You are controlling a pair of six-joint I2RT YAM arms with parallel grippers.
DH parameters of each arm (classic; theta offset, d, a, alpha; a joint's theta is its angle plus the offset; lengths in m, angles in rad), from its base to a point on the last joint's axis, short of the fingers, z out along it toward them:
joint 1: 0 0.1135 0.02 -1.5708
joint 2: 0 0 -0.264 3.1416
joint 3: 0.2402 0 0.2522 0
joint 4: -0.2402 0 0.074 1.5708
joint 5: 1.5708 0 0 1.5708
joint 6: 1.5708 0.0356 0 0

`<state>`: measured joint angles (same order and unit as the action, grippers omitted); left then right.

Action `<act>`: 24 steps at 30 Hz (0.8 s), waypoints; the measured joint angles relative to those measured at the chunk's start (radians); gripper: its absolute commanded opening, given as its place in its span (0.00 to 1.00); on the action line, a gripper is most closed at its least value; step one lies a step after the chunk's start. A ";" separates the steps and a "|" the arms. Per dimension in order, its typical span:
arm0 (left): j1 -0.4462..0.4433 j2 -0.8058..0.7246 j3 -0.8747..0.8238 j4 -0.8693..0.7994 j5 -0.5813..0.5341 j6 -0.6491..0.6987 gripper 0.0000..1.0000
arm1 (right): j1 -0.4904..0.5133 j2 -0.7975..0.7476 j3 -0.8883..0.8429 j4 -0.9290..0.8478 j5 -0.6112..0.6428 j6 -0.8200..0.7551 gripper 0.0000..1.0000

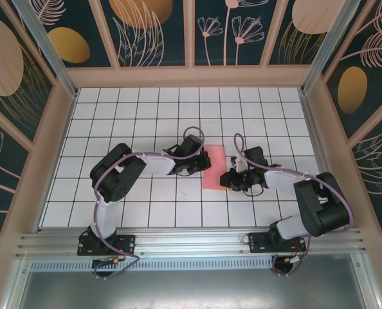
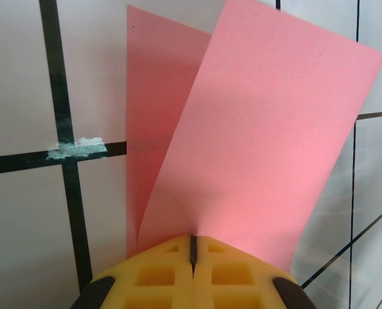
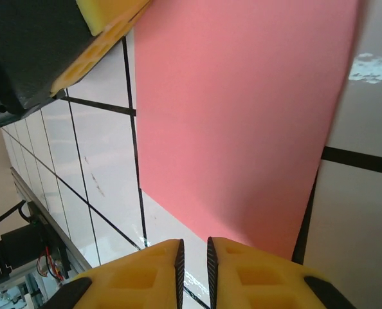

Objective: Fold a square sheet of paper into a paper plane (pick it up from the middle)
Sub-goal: Fold the square sheet of paper in half at the center of the table.

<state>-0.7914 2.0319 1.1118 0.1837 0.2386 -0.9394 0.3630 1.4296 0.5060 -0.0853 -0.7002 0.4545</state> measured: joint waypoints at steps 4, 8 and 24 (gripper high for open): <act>0.000 0.000 0.000 0.000 0.001 0.003 0.05 | 0.000 0.051 -0.012 0.005 0.012 0.000 0.20; 0.000 0.000 0.000 0.003 0.000 0.003 0.05 | -0.003 0.057 -0.006 0.003 0.005 -0.001 0.19; 0.000 0.002 0.000 0.003 0.001 0.007 0.05 | -0.080 0.187 0.261 -0.016 0.044 -0.034 0.19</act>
<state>-0.7914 2.0338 1.1118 0.1871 0.2398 -0.9321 0.2825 1.6169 0.7670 -0.1013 -0.6559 0.4202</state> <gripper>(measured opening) 0.068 0.191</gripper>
